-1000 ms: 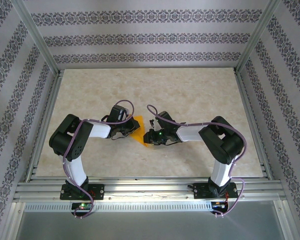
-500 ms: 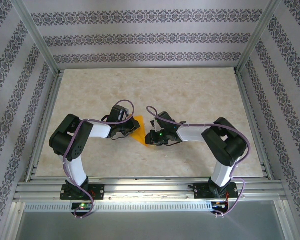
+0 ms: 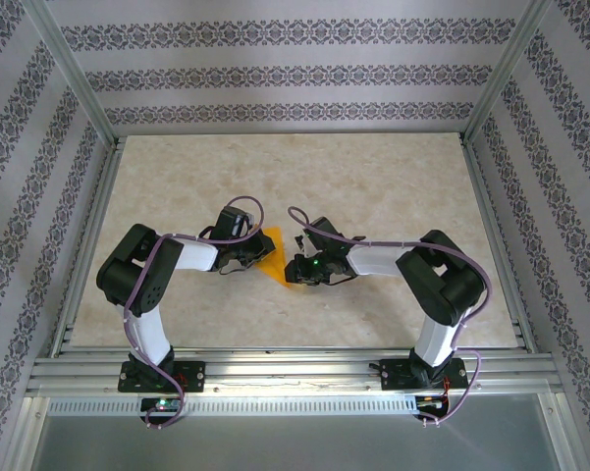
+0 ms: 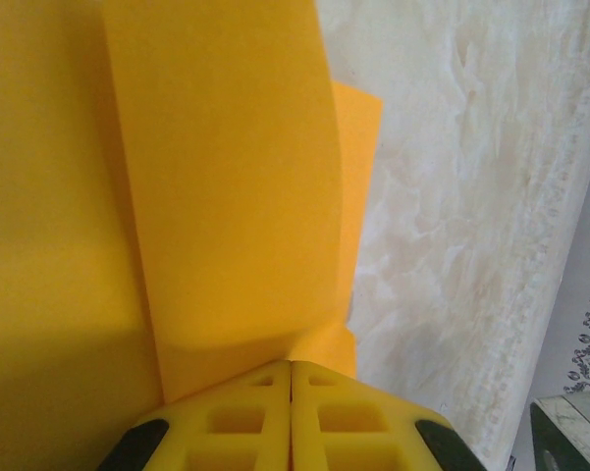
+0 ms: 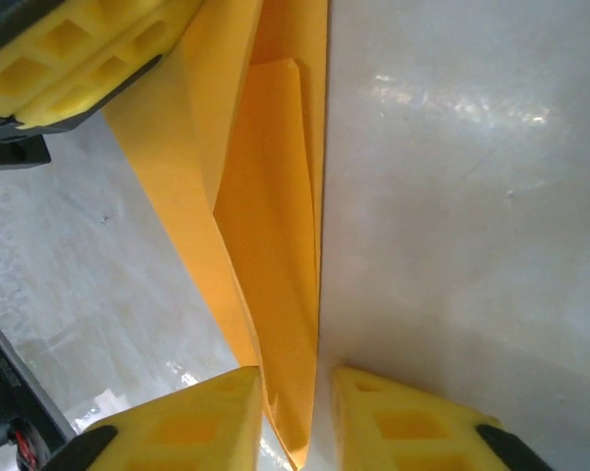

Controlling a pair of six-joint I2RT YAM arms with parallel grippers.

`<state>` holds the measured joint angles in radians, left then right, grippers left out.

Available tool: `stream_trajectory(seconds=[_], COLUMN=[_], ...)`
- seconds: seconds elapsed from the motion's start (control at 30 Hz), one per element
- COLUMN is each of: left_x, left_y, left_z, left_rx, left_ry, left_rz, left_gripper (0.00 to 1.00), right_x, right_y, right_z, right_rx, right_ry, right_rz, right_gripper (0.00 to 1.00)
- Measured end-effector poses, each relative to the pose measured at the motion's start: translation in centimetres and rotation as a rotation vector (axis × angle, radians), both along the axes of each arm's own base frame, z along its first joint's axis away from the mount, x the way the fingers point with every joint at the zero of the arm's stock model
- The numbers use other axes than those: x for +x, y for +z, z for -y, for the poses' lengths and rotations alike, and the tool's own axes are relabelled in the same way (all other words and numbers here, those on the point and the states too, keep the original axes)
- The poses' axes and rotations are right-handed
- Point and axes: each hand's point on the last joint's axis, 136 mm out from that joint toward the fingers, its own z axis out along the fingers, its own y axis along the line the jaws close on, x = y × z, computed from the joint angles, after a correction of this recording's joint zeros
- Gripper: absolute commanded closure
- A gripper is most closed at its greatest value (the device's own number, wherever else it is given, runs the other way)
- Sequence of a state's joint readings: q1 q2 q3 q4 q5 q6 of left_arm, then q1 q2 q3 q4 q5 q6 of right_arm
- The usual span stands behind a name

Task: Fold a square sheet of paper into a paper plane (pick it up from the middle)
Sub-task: Fourth fold the wing at the center of the table.

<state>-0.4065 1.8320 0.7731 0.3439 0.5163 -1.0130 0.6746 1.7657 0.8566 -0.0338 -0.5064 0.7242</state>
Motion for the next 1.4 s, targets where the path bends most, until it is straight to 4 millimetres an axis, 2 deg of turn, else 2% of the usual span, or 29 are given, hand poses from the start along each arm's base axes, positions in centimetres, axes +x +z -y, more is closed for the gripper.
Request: stream_trajectory(seconds=[0.1, 0.17, 0.23, 0.37, 0.5, 0.63, 0.8, 1.4], left_x=[0.0, 0.0, 0.0, 0.0, 0.1, 0.0, 0.1, 0.1], left_y=[0.0, 0.0, 0.0, 0.0, 0.0, 0.0, 0.0, 0.0], left_z=[0.0, 0.0, 0.0, 0.1, 0.1, 0.1, 0.1, 0.2], left_rx=[0.0, 0.0, 0.0, -0.005, -0.006, -0.007, -0.008, -0.008], left_ry=[0.0, 0.0, 0.0, -0.003, -0.003, -0.004, -0.005, -0.005], left_rz=[0.0, 0.0, 0.0, 0.003, 0.004, 0.003, 0.004, 0.005], left_gripper=[0.93, 0.93, 0.93, 0.93, 0.93, 0.93, 0.93, 0.93], right_x=[0.6, 1.1, 1.5, 1.7, 1.7, 1.7, 1.8, 1.2], right_y=[1.6, 3.0, 4.3, 5.1, 4.1, 2.5, 1.2, -0.5], right_z=[0.4, 0.2, -0.6, -2.9, -4.6, -5.0, -4.6, -3.4], right_rx=[0.033, 0.074, 0.122, 0.165, 0.156, 0.127, 0.095, 0.065], right_ry=[-0.024, -0.027, -0.016, 0.031, 0.06, 0.063, 0.049, 0.031], right_rz=[0.019, 0.043, 0.049, 0.043, 0.022, -0.008, -0.027, -0.046], right_gripper=[0.72, 0.79, 0.86, 0.94, 0.96, 0.97, 0.97, 0.97])
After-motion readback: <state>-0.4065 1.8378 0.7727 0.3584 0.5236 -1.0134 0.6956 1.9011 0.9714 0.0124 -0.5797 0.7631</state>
